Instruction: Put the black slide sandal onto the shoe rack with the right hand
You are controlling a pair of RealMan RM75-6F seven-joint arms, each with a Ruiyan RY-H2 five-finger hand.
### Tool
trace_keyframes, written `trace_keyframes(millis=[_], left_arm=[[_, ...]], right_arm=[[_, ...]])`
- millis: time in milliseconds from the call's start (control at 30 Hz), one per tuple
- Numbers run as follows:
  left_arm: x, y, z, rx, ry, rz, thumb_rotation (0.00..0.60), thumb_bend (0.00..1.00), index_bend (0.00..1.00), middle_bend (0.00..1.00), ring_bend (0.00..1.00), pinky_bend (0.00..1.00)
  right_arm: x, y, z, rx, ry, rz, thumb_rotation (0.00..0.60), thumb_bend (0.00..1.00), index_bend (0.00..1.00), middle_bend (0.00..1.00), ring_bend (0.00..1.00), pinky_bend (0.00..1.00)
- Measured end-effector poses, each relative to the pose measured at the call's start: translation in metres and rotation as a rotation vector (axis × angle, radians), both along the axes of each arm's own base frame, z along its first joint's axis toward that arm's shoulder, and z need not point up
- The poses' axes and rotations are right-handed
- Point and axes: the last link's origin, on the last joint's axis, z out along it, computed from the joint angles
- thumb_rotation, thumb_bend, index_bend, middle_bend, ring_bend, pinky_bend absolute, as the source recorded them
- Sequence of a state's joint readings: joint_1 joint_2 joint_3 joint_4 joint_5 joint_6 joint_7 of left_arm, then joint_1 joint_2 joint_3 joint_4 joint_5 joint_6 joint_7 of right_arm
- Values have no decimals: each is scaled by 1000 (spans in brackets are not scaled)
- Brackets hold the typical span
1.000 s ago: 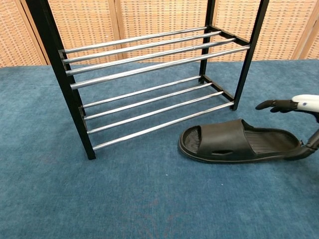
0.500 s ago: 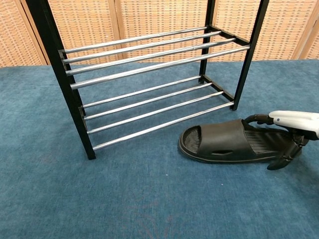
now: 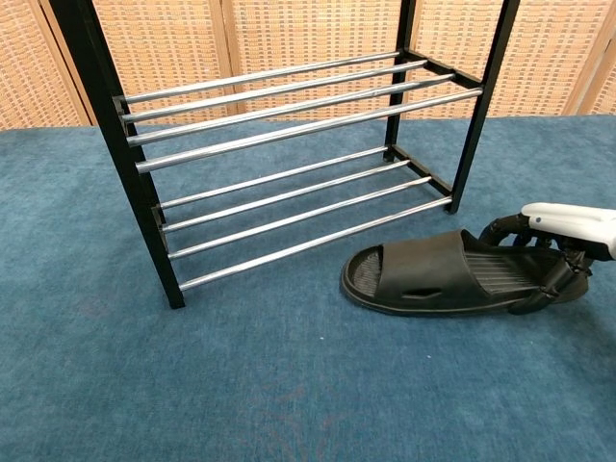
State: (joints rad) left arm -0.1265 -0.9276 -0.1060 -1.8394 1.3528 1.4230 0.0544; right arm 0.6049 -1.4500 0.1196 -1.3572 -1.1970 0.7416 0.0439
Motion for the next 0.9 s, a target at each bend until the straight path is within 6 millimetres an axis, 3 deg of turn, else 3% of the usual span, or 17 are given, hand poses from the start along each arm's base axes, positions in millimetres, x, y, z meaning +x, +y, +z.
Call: trace_keyframes(millis=[533, 733, 900], left_arm=[[2, -6, 3, -1, -23, -26, 600, 34, 0, 0, 0, 0], [1, -6, 3, -8, -23, -28, 600, 34, 0, 0, 0, 0], [-1, -4, 3, -17, -25, -18, 600, 35, 0, 0, 0, 0]], right_arm=[[21, 16, 43, -102, -81, -36, 600, 453, 584, 638, 514, 516], [36, 11, 39, -136, -74, -103, 600, 455, 589, 646, 521, 571], [61, 4, 22, -142, -116, -186, 600, 486, 594, 654, 530, 587]])
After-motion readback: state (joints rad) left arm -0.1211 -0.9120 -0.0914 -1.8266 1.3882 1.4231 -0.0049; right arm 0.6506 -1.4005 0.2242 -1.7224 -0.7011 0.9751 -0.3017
